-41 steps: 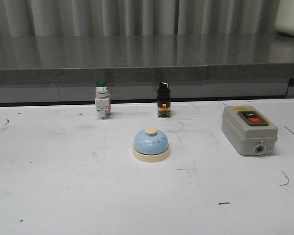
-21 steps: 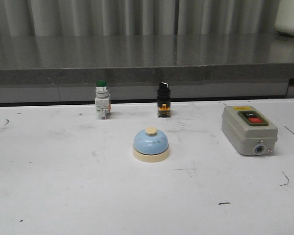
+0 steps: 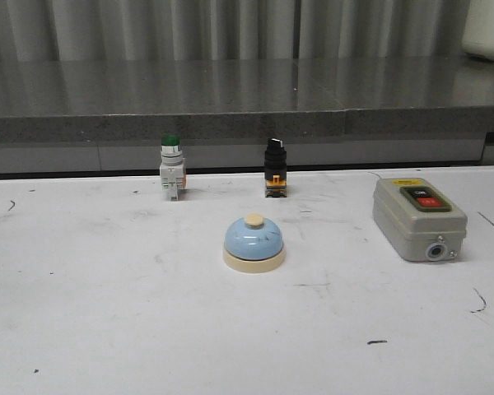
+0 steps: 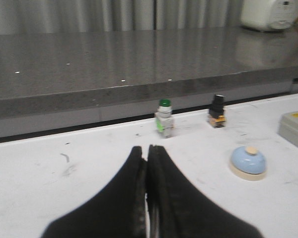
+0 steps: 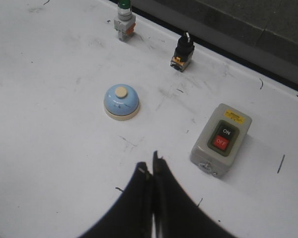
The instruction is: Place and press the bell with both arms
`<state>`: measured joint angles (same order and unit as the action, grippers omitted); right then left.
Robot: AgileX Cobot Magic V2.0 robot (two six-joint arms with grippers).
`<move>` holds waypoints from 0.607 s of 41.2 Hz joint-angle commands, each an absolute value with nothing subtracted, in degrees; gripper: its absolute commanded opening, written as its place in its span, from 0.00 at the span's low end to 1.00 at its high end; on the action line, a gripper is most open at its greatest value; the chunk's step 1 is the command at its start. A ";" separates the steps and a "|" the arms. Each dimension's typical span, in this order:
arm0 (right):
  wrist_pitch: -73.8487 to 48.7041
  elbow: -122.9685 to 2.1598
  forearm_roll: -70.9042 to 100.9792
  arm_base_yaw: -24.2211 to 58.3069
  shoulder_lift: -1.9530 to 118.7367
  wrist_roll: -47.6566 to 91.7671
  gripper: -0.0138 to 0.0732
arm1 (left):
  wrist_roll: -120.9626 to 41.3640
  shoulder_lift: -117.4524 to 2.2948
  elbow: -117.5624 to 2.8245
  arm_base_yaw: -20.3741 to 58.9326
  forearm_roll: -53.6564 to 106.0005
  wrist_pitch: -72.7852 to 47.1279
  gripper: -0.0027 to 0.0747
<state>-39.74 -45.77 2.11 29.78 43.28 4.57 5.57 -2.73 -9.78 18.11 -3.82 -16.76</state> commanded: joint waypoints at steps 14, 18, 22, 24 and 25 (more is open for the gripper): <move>-35.83 -47.10 2.42 29.48 42.97 4.59 0.08 | 5.41 1.47 1.67 4.38 1.59 2.59 0.01; -35.87 -47.10 2.42 29.48 42.97 4.59 0.08 | 5.41 1.11 1.67 3.29 1.59 1.89 0.01; -35.87 -47.10 2.42 29.48 42.97 4.59 0.08 | 5.41 1.34 1.67 3.32 1.59 1.77 0.01; -35.87 -47.10 2.42 29.48 42.97 4.59 0.08 | 5.41 1.34 1.67 3.32 1.49 1.65 0.01; -35.87 -47.10 2.42 29.48 42.97 4.59 0.08 | 5.41 1.34 1.67 3.42 1.49 1.49 0.01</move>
<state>-39.66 -45.77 2.11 29.78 43.28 4.57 5.44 0.32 0.22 3.46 1.01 -2.47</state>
